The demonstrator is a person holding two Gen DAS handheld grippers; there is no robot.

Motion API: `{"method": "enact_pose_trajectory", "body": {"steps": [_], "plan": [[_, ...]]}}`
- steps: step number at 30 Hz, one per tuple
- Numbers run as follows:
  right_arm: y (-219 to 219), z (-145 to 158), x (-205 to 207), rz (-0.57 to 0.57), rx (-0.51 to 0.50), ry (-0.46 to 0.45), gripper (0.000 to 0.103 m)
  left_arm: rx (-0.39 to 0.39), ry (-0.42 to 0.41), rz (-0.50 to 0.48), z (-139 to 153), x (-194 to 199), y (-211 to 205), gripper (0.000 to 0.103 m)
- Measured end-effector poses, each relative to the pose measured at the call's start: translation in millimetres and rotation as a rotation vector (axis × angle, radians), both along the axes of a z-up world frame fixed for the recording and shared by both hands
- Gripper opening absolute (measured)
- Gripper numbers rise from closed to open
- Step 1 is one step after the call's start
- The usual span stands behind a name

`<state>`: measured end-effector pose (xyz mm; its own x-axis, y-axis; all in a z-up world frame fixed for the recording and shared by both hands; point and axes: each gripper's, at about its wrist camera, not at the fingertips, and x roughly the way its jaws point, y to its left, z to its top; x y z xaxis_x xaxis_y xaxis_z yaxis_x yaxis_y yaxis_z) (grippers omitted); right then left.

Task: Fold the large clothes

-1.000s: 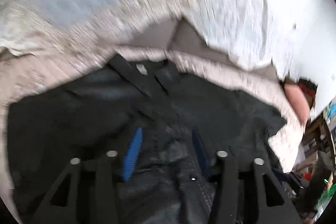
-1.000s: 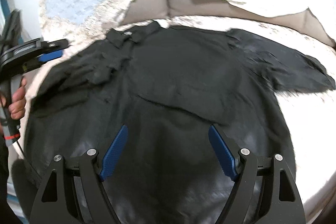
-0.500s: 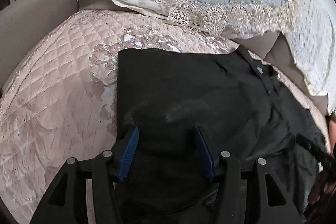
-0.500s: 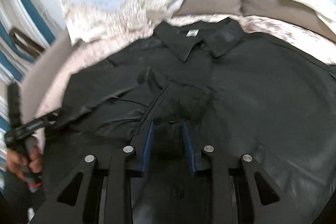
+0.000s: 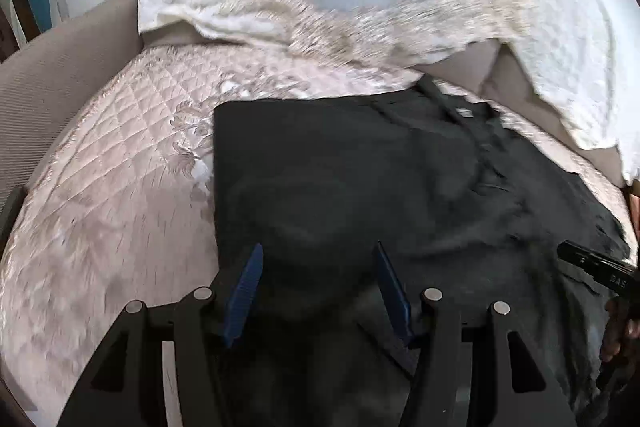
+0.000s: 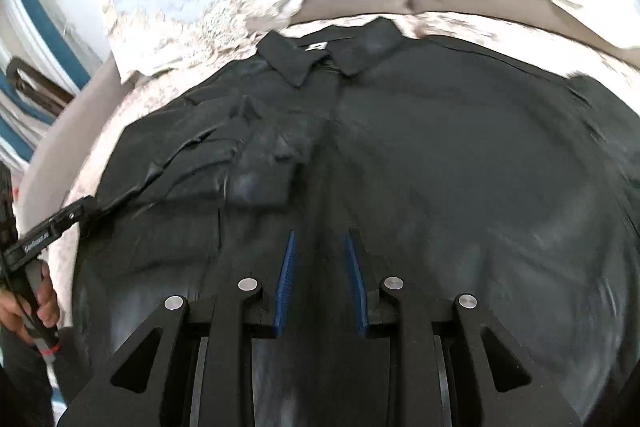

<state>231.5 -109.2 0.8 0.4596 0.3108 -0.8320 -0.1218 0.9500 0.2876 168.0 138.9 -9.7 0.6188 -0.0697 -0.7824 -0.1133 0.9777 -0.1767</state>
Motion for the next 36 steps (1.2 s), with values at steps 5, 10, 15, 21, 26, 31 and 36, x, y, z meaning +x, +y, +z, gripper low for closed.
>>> {"method": "enact_pose_trajectory", "body": {"steps": [5,10,15,21,26,31,36], "plan": [[-41,13,-46,-0.077,0.019,-0.013,0.049,-0.015,-0.038,-0.06,13,-42,-38,0.059],[-82,11,-77,-0.145,0.028,0.007,0.053,-0.005,0.011,-0.127,0,-54,-79,0.06],[-127,16,-89,-0.231,0.043,0.001,0.053,-0.007,0.032,-0.149,2,-49,-96,0.06],[-221,19,-91,-0.434,0.059,-0.023,0.054,0.035,0.005,-0.138,12,-39,-103,0.062],[-303,12,-93,-0.645,0.066,-0.038,0.055,0.054,0.014,-0.098,8,-26,-98,0.063],[-377,-7,-88,-0.837,0.108,-0.02,0.063,0.053,0.046,-0.085,-5,-17,-101,0.063],[-431,-19,-73,-0.944,0.202,-0.053,0.063,0.063,0.075,-0.089,-14,-11,-107,0.063]]}}
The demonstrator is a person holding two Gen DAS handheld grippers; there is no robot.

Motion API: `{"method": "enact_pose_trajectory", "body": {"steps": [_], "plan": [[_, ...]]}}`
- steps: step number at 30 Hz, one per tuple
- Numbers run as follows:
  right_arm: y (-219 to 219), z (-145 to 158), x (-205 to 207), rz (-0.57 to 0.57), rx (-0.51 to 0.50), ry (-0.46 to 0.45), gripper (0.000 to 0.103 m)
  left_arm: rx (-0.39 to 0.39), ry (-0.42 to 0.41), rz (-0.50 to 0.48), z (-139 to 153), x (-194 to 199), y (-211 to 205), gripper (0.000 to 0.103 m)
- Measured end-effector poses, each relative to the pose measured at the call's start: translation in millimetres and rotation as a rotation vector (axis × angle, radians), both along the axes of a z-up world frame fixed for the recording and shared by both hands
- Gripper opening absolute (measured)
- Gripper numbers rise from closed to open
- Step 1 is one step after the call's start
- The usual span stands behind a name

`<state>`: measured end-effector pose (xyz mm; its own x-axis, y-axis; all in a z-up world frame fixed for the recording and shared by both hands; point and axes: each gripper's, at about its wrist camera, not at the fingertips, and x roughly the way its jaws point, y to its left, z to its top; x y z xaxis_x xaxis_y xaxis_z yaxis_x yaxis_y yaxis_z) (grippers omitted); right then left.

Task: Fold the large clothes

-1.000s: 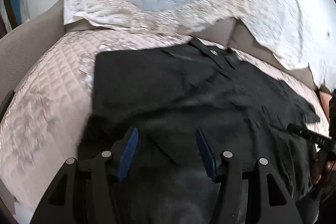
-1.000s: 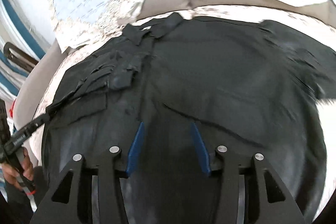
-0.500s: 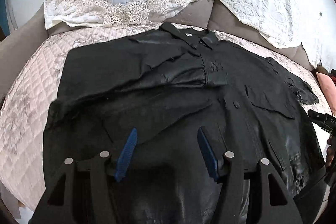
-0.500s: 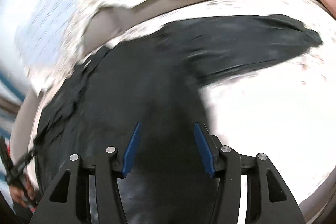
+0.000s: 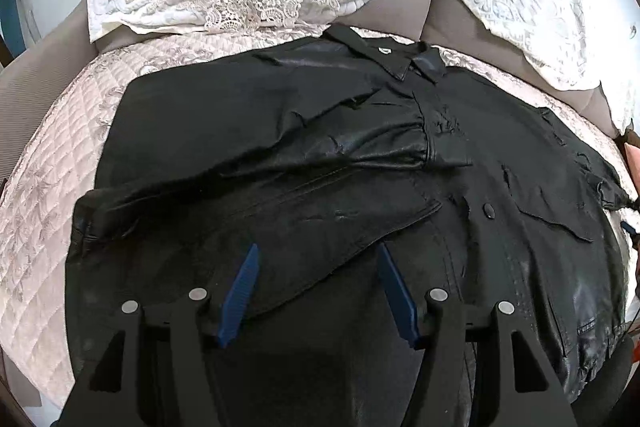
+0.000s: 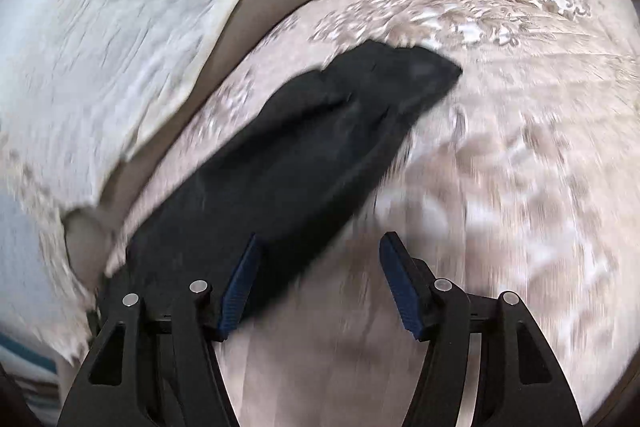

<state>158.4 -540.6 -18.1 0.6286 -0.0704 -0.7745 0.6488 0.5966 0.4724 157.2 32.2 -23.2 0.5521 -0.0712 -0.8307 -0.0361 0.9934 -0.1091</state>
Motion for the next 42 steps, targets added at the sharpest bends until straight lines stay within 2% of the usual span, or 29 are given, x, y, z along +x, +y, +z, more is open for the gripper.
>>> {"method": "enact_pose_trajectory", "body": {"steps": [7,10,13,16,18,21,25,27,29,34,36,37,38,39,40,41,42], "plan": [[-46,-7,26,-0.104,0.023,-0.04,0.061,-0.008,0.01,0.037,-5,9,0,0.063],[-50,3,30,-0.088,0.0,0.018,0.005,-0.015,0.011,0.043,-5,10,1,0.063],[-34,32,30,-0.026,-0.05,-0.037,0.004,-0.018,0.001,0.038,-2,8,4,0.063],[-1,75,35,0.073,-0.074,-0.129,0.004,-0.024,-0.019,0.037,6,5,8,0.063],[35,109,44,0.178,-0.094,-0.193,0.004,-0.035,-0.031,0.04,10,3,11,0.063],[94,144,61,0.327,-0.116,-0.257,0.004,-0.049,-0.048,0.045,16,-1,16,0.063],[183,160,84,0.525,-0.117,-0.298,0.004,-0.068,-0.067,0.051,22,-9,21,0.063],[223,156,95,0.607,-0.104,-0.294,0.004,-0.073,-0.072,0.055,24,-13,24,0.063],[272,139,108,0.703,-0.077,-0.27,0.004,-0.078,-0.075,0.059,26,-16,28,0.063],[362,62,134,0.874,0.021,-0.132,0.006,-0.089,-0.078,0.071,26,-22,39,0.063],[389,22,142,0.932,0.062,-0.021,0.013,-0.096,-0.074,0.076,25,-22,43,0.063],[402,3,141,0.963,0.082,0.038,0.022,-0.098,-0.073,0.075,25,-22,44,0.063],[408,-5,138,0.977,0.09,0.053,0.027,-0.098,-0.073,0.073,25,-22,44,0.063],[411,-6,132,0.988,0.092,0.051,0.032,-0.097,-0.074,0.07,26,-22,44,0.063],[414,-2,124,1.013,0.097,0.024,0.043,-0.098,-0.078,0.066,28,-22,44,0.063],[413,5,119,1.03,0.105,-0.006,0.05,-0.101,-0.085,0.06,31,-21,43,0.063],[412,13,114,1.045,0.112,-0.041,0.05,-0.105,-0.092,0.053,34,-21,41,0.063]]}}
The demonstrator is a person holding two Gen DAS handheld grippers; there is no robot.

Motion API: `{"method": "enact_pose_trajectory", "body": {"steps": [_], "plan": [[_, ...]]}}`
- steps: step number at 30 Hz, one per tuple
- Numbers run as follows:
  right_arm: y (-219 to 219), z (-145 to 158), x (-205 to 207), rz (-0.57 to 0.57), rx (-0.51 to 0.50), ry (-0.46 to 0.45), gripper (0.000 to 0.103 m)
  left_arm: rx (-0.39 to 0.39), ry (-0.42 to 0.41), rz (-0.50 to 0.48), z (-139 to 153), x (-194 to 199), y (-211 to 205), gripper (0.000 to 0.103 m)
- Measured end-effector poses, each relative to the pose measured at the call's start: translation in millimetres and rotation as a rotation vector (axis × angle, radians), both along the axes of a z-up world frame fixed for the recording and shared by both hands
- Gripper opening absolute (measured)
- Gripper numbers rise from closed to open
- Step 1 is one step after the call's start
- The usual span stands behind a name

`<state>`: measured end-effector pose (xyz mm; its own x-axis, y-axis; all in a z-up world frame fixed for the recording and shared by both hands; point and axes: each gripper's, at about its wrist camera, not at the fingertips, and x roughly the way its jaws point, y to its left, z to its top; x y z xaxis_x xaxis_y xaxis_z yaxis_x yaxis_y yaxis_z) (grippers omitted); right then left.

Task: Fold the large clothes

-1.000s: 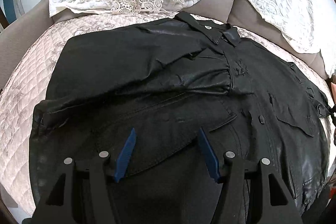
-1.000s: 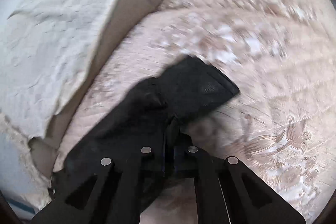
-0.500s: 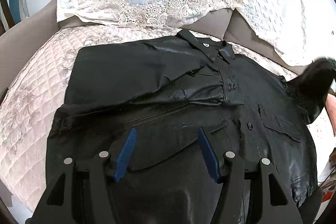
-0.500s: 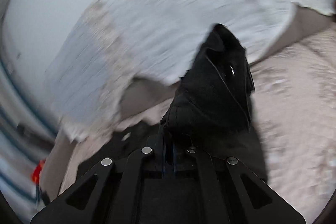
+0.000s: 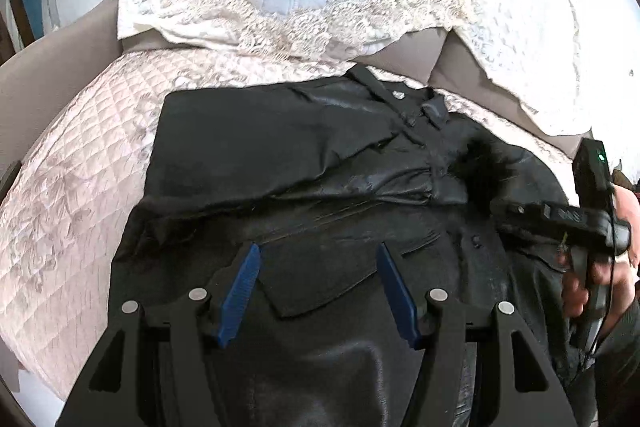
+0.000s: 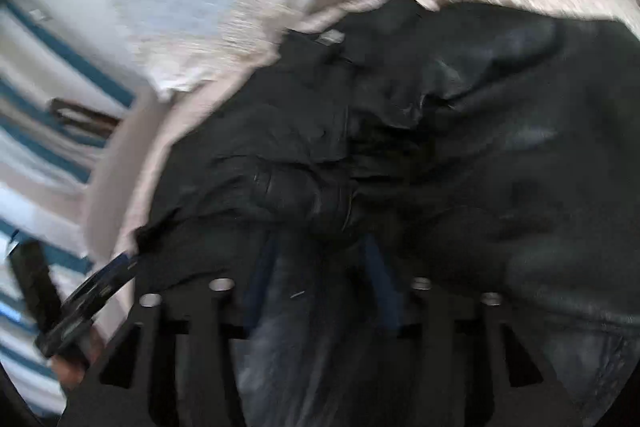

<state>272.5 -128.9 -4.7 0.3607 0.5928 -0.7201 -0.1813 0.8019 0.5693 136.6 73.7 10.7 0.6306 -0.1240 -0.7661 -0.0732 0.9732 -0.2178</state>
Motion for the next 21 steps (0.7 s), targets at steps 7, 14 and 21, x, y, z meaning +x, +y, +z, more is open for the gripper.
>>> {"method": "enact_pose_trajectory", "body": {"steps": [7,14,21], "plan": [[-51,41,-32,-0.094,-0.088,-0.128,0.051,-0.061,-0.04,-0.133,23,36,-44,0.067],[-125,31,-42,-0.305,-0.183,-0.108,0.051,-0.132,0.045,-0.235,7,114,-104,0.067],[-163,-8,-37,-0.387,-0.259,0.003,0.03,-0.033,0.153,-0.276,-38,160,-147,0.029]]}}
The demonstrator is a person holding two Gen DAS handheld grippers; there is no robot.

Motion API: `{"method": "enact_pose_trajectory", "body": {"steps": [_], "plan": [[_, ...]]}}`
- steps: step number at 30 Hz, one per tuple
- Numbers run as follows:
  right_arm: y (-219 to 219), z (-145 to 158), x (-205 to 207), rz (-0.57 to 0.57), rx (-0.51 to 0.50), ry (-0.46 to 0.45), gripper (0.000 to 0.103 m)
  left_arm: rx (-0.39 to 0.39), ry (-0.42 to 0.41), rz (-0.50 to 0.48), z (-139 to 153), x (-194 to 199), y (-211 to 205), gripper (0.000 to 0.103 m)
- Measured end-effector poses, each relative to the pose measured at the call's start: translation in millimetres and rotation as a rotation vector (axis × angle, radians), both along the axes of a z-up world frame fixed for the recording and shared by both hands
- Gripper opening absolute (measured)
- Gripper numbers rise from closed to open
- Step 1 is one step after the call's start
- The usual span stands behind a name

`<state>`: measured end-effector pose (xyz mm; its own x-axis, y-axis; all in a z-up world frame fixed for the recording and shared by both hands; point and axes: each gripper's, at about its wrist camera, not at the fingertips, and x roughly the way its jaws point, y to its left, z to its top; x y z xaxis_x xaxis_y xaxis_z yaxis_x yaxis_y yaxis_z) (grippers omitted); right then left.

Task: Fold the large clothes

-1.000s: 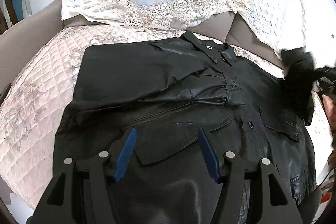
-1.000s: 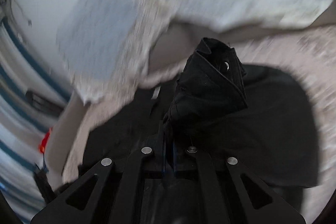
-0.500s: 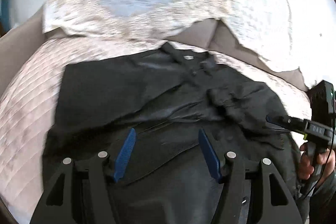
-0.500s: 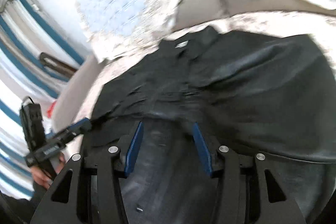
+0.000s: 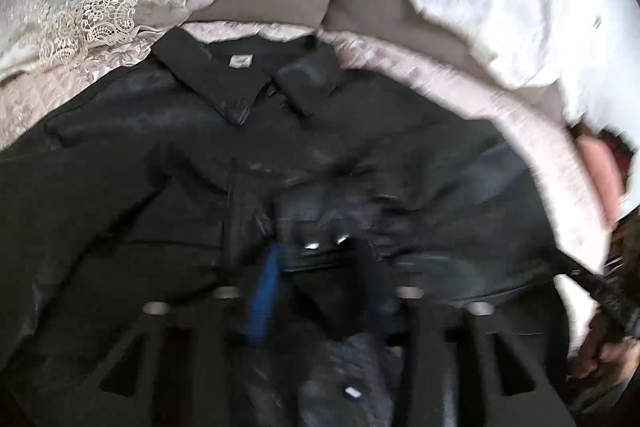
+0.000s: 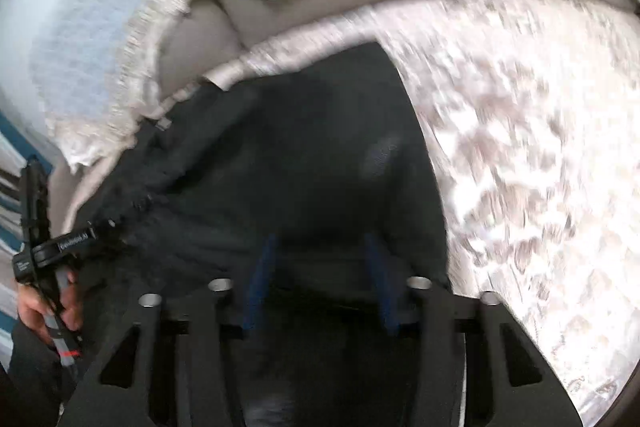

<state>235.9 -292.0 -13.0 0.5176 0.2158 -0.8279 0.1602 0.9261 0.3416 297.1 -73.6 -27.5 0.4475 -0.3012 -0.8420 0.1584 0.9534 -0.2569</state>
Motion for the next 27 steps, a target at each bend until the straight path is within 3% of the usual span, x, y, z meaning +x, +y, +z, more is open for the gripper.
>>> {"method": "enact_pose_trajectory", "body": {"steps": [1,7,10,15,19,22,27], "plan": [[0,-2,-1,0.0,-0.008,0.005,0.022,0.012,-0.008,-0.001,-2,1,0,0.025],[5,25,1,0.07,-0.015,-0.05,0.023,0.015,-0.054,0.016,18,-12,21,0.022],[4,35,21,0.082,-0.087,-0.082,0.024,0.022,-0.118,0.03,39,-19,33,0.022],[-5,27,57,0.07,-0.15,-0.074,0.024,0.126,-0.19,0.137,53,-13,72,0.023],[-13,-11,75,0.068,-0.193,0.043,0.024,0.196,-0.132,0.235,30,-12,117,0.027],[-12,-8,70,0.061,-0.204,0.02,0.024,0.175,-0.024,0.268,4,-9,140,0.027],[1,26,22,0.071,-0.16,-0.067,0.024,0.127,-0.1,0.252,29,-46,151,0.027]]}}
